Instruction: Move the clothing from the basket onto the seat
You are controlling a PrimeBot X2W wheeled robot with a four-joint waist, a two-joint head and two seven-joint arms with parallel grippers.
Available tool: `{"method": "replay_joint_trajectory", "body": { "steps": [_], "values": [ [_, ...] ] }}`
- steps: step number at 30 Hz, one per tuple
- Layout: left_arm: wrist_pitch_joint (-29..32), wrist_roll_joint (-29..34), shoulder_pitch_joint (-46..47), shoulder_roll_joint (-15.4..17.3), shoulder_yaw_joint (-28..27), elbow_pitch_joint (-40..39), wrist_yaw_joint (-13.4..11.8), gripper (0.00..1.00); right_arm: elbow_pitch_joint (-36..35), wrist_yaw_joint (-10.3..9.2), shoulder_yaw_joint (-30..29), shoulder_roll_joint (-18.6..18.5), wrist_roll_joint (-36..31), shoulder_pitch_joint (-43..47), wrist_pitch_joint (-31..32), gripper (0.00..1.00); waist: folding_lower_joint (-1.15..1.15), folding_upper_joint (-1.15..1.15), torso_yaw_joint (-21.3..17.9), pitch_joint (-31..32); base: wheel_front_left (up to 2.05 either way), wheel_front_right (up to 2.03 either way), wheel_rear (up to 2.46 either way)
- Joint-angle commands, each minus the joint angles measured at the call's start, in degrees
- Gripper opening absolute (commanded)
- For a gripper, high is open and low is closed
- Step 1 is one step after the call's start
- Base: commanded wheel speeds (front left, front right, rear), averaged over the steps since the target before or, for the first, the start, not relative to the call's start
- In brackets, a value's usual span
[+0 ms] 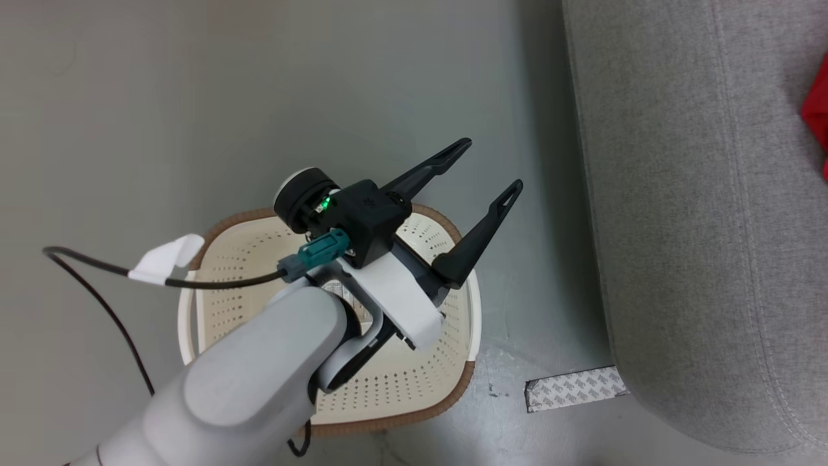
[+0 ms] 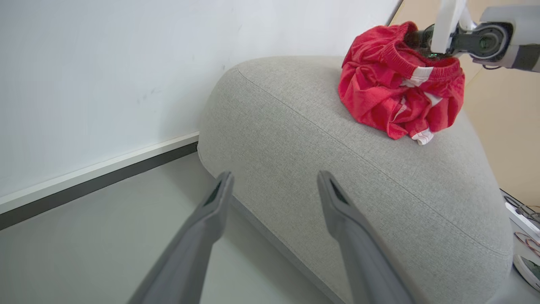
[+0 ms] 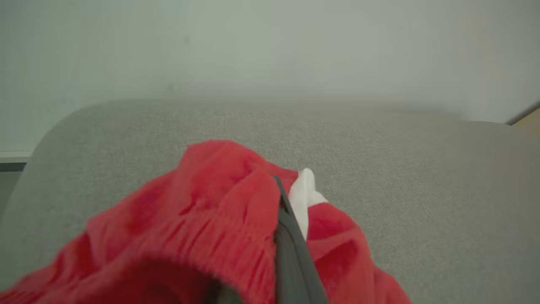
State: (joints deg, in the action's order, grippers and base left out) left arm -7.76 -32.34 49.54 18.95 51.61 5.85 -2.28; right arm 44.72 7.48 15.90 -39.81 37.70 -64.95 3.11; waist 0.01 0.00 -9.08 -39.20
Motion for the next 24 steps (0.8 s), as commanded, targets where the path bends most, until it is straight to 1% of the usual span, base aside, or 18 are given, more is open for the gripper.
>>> {"method": "replay_joint_trajectory", "body": {
  "steps": [1,4,5,6,7,8,14,19,21,24],
  "values": [
    [-0.46,0.02,0.75,-0.12,-0.17,0.5,0.17,1.0,1.67,0.03,0.92,-0.61,-0.34,-1.07,2.3,0.0,-0.01,0.0,0.24,0.04,0.0,0.0,0.0],
    [-1.12,-0.48,0.35,-0.5,-0.06,1.5,0.26,1.0,5.06,0.03,3.42,0.21,0.51,-1.52,9.01,0.0,-0.01,0.0,0.22,0.86,0.0,0.0,0.0],
    [-1.42,-0.63,0.17,-0.63,-0.03,1.97,0.33,1.0,5.72,0.03,3.99,0.6,0.88,-1.62,10.72,0.07,-0.01,0.0,0.19,1.24,0.0,0.0,0.0],
    [-1.6,-0.71,0.0,-0.78,-0.05,2.34,0.4,1.0,6.3,0.03,4.52,0.89,1.26,-1.69,12.1,0.37,-0.01,0.0,0.15,1.68,0.0,0.0,0.0],
    [-1.89,-0.71,-0.16,-0.87,-0.01,2.6,0.46,1.0,6.5,0.03,4.98,1.13,1.67,-1.73,12.92,0.77,-0.01,0.0,0.12,2.18,0.0,0.0,0.0],
    [-2.23,-0.9,-0.29,-1.01,0.01,2.89,0.47,1.0,6.58,0.03,5.34,1.25,2.07,-1.77,13.52,1.0,-0.01,0.0,0.07,2.7,0.0,0.0,0.0],
    [-3.44,-1.84,-1.85,-1.4,0.02,4.88,0.58,1.0,6.24,0.03,7.94,0.86,3.31,-0.48,14.23,1.0,-0.01,0.0,-0.41,7.55,0.0,0.0,0.0],
    [-4.56,-3.25,-4.34,-1.59,-0.3,6.74,0.34,1.0,6.16,0.03,11.05,0.14,3.23,0.77,15.76,1.0,-0.01,0.0,-1.13,13.67,0.0,0.0,0.0],
    [-5.11,-3.86,-5.66,-1.61,-0.52,7.4,0.17,1.0,5.47,0.03,12.26,0.2,3.68,1.32,16.26,1.0,-0.01,0.0,-1.45,16.35,0.0,0.0,0.0],
    [-5.83,-4.91,-7.76,-1.42,-1.17,8.21,-0.29,1.0,4.05,0.03,14.54,-0.82,3.99,2.58,16.88,1.0,-0.01,0.0,-1.62,20.51,0.0,0.0,0.0]
  ]
}}
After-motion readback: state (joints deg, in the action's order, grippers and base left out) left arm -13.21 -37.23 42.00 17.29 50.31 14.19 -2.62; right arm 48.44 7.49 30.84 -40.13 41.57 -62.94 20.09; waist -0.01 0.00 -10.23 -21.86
